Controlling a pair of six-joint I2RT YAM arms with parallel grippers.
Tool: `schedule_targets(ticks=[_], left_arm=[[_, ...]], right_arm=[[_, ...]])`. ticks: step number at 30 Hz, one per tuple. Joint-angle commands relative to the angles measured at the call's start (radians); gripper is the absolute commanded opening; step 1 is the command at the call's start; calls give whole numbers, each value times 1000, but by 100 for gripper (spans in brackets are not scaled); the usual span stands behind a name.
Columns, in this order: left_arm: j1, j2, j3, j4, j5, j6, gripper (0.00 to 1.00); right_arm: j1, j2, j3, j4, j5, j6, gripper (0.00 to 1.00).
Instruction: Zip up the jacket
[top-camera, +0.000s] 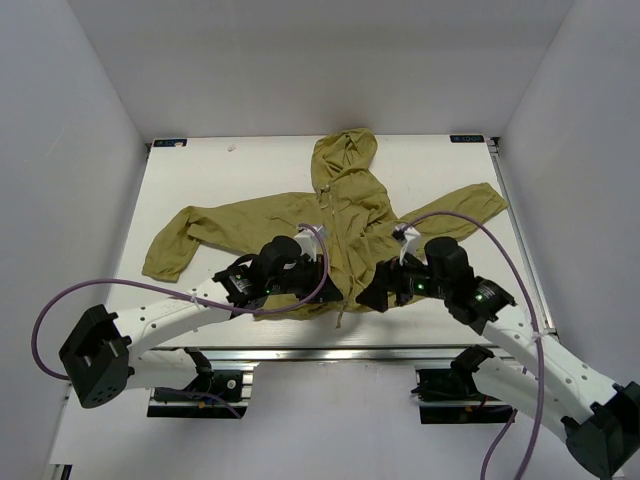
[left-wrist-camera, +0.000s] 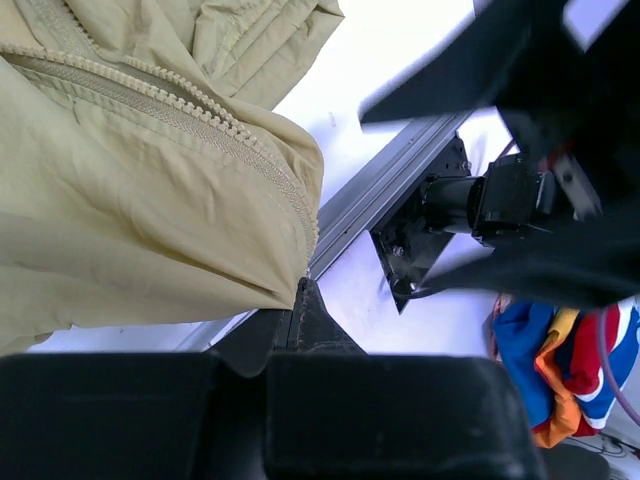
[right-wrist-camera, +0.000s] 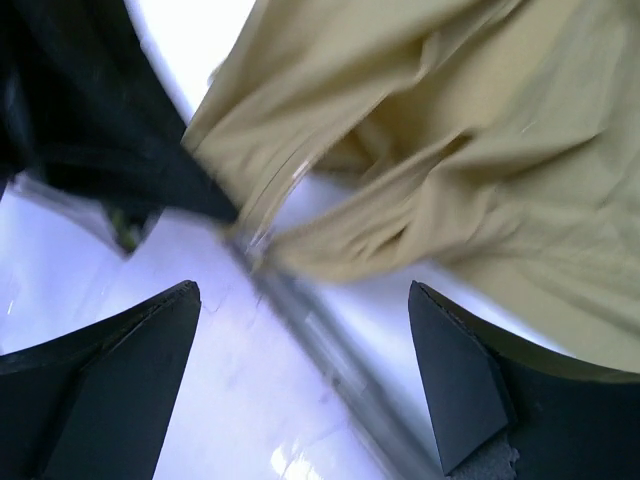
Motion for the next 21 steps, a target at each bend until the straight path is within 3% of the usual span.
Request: schedule_targets(ticks=[1, 4, 11, 17, 21], left_arm=[[3, -16, -3, 22, 12, -17, 0], [3, -10, -3, 32, 19, -25, 0], [3, -7, -13, 36, 25, -46, 0], [3, -10, -30, 60, 18, -80, 0], [3, -10, -27, 49, 7, -94, 0]], right_arm=[[83, -79, 9, -147, -38, -6, 89], [245, -125, -60, -89, 0, 102, 89], [540, -52, -150, 89, 430, 251, 89], [798, 57, -149, 244, 891, 175, 86], [893, 128, -153, 332, 1060, 204, 79]])
